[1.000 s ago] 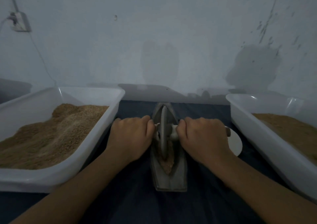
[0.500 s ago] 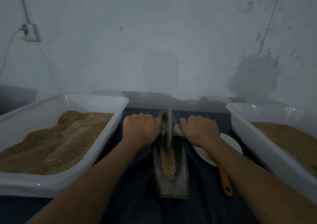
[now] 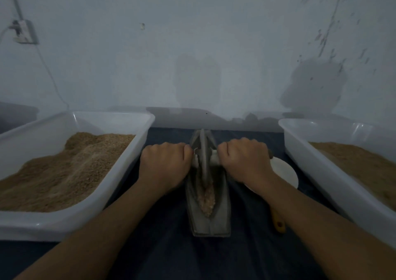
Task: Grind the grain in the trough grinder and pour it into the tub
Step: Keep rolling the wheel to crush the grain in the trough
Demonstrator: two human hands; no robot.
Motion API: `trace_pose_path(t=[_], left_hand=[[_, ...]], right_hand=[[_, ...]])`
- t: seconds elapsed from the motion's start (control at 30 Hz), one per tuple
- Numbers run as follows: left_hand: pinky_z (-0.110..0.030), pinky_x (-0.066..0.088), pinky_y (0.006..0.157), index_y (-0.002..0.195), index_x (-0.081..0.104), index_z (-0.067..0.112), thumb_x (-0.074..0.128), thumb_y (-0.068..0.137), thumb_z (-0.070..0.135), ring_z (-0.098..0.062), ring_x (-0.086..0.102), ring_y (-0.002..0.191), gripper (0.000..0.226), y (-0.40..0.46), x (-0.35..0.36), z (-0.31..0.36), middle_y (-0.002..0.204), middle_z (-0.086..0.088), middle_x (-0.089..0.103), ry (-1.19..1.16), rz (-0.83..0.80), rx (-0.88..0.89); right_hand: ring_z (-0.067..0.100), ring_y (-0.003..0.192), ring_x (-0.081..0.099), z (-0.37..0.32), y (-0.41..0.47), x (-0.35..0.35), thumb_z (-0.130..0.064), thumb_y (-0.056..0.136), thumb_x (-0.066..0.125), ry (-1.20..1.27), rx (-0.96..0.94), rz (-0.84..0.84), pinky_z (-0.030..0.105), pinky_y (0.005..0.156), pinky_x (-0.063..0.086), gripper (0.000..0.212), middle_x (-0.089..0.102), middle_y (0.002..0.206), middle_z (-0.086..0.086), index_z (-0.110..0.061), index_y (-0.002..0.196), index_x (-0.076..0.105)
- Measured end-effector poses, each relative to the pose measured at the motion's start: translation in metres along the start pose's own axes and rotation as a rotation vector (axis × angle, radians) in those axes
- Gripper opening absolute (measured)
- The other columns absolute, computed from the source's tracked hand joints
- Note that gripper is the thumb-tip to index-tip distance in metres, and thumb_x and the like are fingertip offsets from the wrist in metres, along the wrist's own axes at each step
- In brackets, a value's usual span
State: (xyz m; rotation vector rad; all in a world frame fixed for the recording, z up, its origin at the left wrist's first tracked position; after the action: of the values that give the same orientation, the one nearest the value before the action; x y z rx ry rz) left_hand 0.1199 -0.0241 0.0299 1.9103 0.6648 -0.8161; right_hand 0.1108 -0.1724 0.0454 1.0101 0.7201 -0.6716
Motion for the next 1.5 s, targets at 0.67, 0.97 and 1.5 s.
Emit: trace_pose_path(t=[0.67, 0.97, 1.5], left_hand=[[-0.039, 0.04, 0.066, 0.082, 0.041, 0.031, 0.012, 0.102, 0.04, -0.018, 0.045, 0.062, 0.037, -0.036, -0.03, -0.006, 0.071, 0.009, 0.047, -0.276, 0.075, -0.17], [-0.033, 0.034, 0.06, 0.087, 0.043, 0.021, 0.03, 0.103, 0.027, -0.026, 0.058, 0.075, 0.022, 0.023, 0.011, -0.002, 0.086, 0.0, 0.057, -0.002, -0.05, -0.023], [-0.037, 0.033, 0.061, 0.075, 0.038, 0.029, 0.022, 0.102, 0.039, -0.02, 0.042, 0.058, 0.033, -0.031, -0.026, -0.009, 0.067, 0.009, 0.044, -0.279, 0.176, -0.211]], right_hand=[[0.019, 0.051, 0.037, 0.001, -0.045, -0.031, -0.04, 0.104, 0.022, 0.121, 0.199, 0.211, 0.038, 0.058, 0.035, 0.039, 0.043, 0.06, -0.006, -0.026, 0.074, 0.042], [0.024, 0.072, 0.046, 0.019, 0.02, 0.024, -0.017, 0.098, 0.041, 0.095, 0.102, -0.157, 0.037, 0.061, 0.032, 0.012, 0.042, 0.076, 0.001, -0.021, 0.087, 0.039], [0.017, 0.047, 0.035, 0.005, -0.039, -0.02, -0.035, 0.102, 0.027, 0.19, 0.202, 0.192, 0.035, 0.055, 0.03, 0.038, 0.041, 0.055, -0.007, -0.025, 0.068, 0.041]])
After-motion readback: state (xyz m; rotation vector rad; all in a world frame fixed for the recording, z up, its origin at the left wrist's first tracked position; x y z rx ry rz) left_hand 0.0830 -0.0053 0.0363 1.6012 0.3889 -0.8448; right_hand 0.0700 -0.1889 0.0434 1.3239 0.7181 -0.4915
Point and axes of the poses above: each hand's wrist, its own y-axis towards the middle knuckle, its own x-axis out of the palm, z = x × y, the point moved 8 cm from there along y, towards the middle knuckle
